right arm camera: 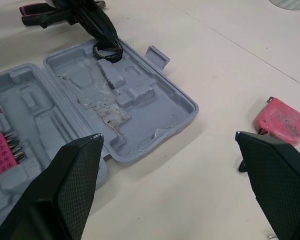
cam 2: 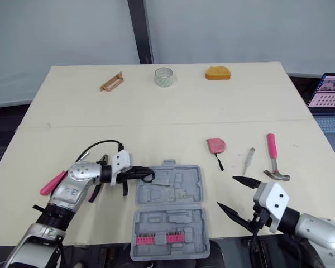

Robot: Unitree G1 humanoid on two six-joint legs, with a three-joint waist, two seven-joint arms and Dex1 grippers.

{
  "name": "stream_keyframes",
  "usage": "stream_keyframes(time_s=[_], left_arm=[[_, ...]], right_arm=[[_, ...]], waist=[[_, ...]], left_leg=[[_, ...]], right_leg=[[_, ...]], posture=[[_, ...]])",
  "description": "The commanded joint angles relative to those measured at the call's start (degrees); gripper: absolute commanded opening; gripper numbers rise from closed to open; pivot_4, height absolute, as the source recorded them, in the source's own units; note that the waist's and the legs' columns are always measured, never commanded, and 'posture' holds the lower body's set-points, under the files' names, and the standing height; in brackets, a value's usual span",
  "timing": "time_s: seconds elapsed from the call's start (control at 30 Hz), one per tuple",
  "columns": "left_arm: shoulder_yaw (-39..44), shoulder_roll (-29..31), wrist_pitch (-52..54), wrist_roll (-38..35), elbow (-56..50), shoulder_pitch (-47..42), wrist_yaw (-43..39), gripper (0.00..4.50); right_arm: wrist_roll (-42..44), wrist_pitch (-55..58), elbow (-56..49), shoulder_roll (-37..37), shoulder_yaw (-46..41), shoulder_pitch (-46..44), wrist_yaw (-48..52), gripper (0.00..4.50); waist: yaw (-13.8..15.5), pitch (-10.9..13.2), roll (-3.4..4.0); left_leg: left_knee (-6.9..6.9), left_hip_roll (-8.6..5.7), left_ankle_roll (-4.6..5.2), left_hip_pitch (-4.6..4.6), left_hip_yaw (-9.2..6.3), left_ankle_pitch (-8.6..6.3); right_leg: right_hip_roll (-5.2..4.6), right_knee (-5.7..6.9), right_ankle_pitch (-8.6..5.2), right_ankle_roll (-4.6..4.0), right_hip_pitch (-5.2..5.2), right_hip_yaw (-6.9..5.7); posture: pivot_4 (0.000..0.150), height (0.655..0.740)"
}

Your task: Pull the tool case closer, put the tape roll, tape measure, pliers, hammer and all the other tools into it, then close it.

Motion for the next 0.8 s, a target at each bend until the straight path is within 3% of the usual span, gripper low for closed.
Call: stream_keyframes(time_s=[0.03, 0.47, 0.6, 0.8], left_arm=[[0.1, -0.2, -0.9, 0.1, -2.2, 0.7, 0.5, 0.05], [0.6, -0.1, 1.3, -1.8, -2.5, 2.7, 0.3, 0.05], [1.7, -0.9, 3.4, -2.2, -3.9, 2.3, 2.7, 1.37], [1.9, -1.0, 6.0, -3.1, -7.3, 3.0, 2.5, 1.37]], right_arm=[[0.9, 0.1, -0.8, -0.4, -1.9, 0.4, -0.2, 4.5], [1.0, 0.7, -0.9, -0.8, -2.3, 0.4, 0.0, 4.5], [1.1, 0.8, -1.0, -0.9, -2.3, 0.5, 0.1, 4.5], [1.0, 0.8, -1.0, -0.8, -2.3, 0.7, 0.1, 4.5]], waist=[[0.0, 0.0, 0.0], [0.0, 0.0, 0.0], [0.0, 0.0, 0.0], [0.0, 0.0, 0.0]], left_leg=[[0.0, 0.0, 0.0, 0.0, 0.0, 0.0], [0.0, 0.0, 0.0, 0.0, 0.0, 0.0], [-0.01, 0.0, 0.0, 0.0, 0.0, 0.0], [-0.01, 0.01, 0.0, 0.01, 0.0, 0.0]], right_leg=[[0.0, 0.0, 0.0, 0.0, 0.0, 0.0], [0.0, 0.0, 0.0, 0.0, 0.0, 0.0], [0.0, 0.0, 0.0, 0.0, 0.0, 0.0], [0.0, 0.0, 0.0, 0.0, 0.0, 0.0]], posture=[[0.15, 0.74], [0.15, 0.74], [0.15, 0.74], [0.15, 0.74]])
